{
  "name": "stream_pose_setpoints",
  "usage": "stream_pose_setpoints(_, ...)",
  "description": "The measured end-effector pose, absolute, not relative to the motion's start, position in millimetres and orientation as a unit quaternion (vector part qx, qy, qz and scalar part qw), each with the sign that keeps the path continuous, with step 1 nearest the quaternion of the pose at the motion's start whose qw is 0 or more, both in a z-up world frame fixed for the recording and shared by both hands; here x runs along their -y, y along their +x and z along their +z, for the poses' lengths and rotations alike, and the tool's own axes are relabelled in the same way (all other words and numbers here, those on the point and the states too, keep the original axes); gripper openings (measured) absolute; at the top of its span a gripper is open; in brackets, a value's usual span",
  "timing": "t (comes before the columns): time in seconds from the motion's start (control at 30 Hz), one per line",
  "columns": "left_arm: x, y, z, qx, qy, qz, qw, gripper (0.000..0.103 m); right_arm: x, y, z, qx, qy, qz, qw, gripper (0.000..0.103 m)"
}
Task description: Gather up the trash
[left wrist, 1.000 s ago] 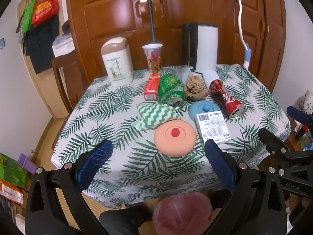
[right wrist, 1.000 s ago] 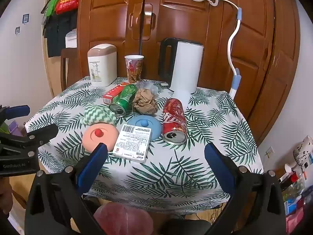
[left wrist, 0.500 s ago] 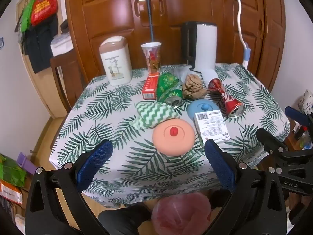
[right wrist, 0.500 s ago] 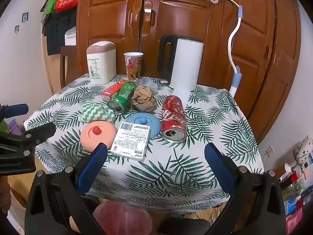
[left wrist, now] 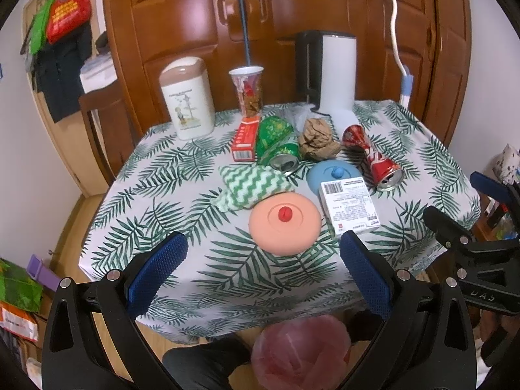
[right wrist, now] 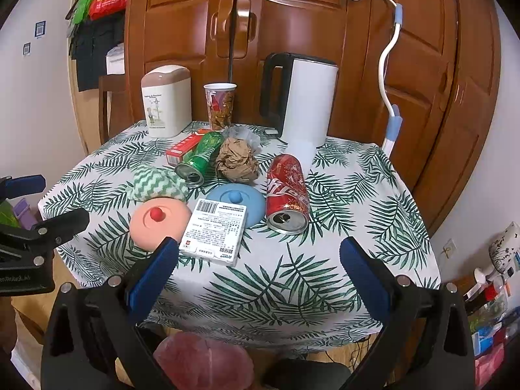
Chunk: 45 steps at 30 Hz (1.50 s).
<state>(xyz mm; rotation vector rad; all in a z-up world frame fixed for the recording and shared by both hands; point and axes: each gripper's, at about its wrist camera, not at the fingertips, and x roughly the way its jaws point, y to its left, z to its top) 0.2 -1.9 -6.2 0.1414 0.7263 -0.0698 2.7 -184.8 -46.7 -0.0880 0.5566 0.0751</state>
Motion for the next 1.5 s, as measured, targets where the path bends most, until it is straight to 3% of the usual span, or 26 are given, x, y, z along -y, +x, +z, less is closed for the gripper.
stream_pose_setpoints(1.5, -4, 3, -19, -0.365, 0.068, -0.033, 0.928, 0.097, 182, 5, -49, -0.268, -0.051, 0.033, 0.962, 0.098)
